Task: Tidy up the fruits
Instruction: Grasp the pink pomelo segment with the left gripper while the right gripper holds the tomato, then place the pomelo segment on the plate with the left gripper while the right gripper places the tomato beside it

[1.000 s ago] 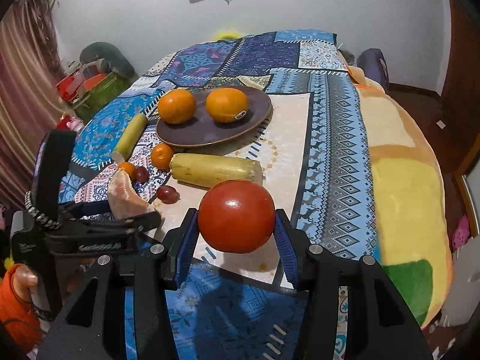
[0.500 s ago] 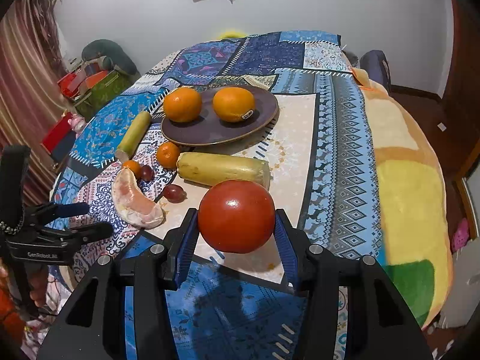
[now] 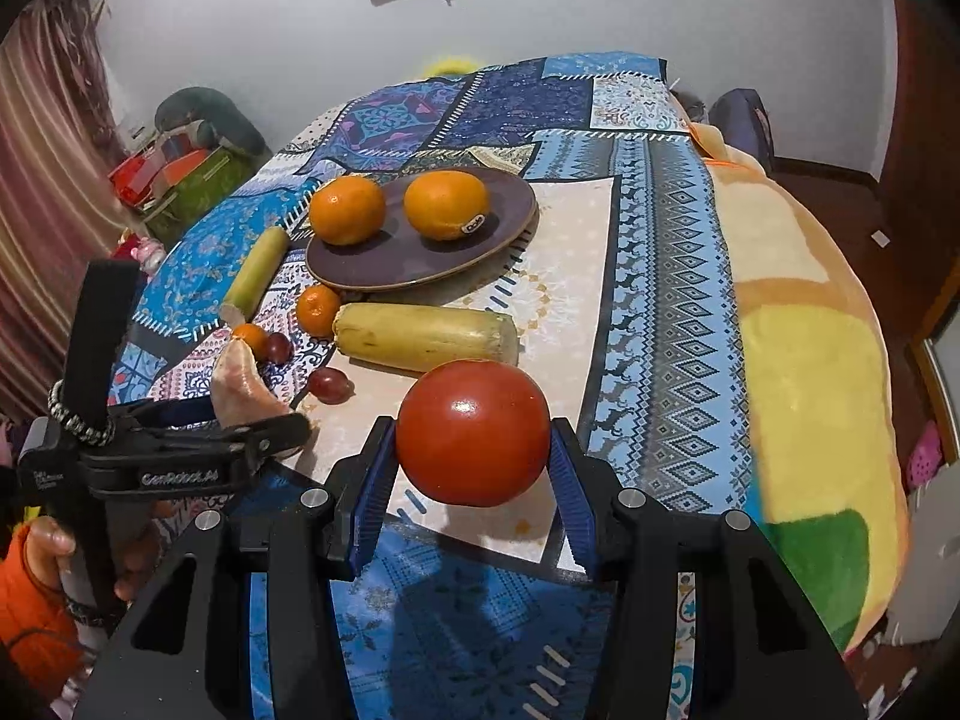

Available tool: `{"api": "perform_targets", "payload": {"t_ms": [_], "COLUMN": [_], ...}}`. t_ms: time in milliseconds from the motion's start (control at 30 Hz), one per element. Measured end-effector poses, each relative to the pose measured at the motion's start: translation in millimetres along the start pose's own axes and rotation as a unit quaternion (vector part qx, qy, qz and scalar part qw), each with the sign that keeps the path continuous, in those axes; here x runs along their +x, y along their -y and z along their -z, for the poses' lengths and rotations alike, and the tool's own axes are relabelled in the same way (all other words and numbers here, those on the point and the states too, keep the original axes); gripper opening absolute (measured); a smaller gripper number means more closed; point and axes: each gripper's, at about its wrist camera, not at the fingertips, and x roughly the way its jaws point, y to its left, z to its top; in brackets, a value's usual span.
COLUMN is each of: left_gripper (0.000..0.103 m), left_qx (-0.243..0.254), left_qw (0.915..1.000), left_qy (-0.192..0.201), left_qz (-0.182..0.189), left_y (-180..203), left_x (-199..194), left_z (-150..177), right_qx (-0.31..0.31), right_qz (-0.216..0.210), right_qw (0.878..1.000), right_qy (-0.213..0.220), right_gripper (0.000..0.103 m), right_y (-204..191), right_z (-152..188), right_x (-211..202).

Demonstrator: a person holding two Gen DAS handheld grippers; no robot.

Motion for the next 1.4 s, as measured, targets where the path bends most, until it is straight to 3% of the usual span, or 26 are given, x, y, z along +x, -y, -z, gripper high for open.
{"api": "perform_targets", "payload": {"t_ms": [300, 567, 633, 800, 1067, 1400], "left_gripper": [0.088, 0.087, 0.084, 0.053, 0.047, 0.046], "left_qx": [-0.003, -0.035, -0.045, -0.049, -0.042, 0.006], "left_qw": [0.9996, 0.9981, 0.9980, 0.9986, 0.9978, 0.9949], "left_qy": [-0.008, -0.021, -0.016, 0.000, 0.016, 0.085], "left_qz": [0.029, 0.045, 0.042, 0.022, 0.048, 0.054], "left_y": [-38.2, -37.7, -38.3, -37.3, -38.3, -16.1], "left_x": [-29.9, -9.6, -1.2, 2.2, -15.4, -59.3], "left_z": [22.3, -2.7, -13.2, -19.9, -9.9, -25.2], "right_qx": [-0.008, -0.011, -0.011, -0.014, -0.026, -0.053], "right_qz": [-0.003, -0.002, -0.002, 0.000, 0.006, 0.019], "right_qw": [1.000, 1.000, 1.000, 1.000, 1.000, 0.998], "right_qy": [0.002, -0.002, -0.003, -0.002, 0.004, 0.031], "right_gripper": [0.046, 0.046, 0.046, 0.047, 0.046, 0.046], "right_y": [-5.3, -6.1, -5.5, -6.6, -11.9, -23.5], "right_z": [-0.6, -0.8, -1.1, -2.5, -8.0, -28.6], "right_x": [0.6, 5.0, 5.4, 6.8, 8.2, 2.8]}}
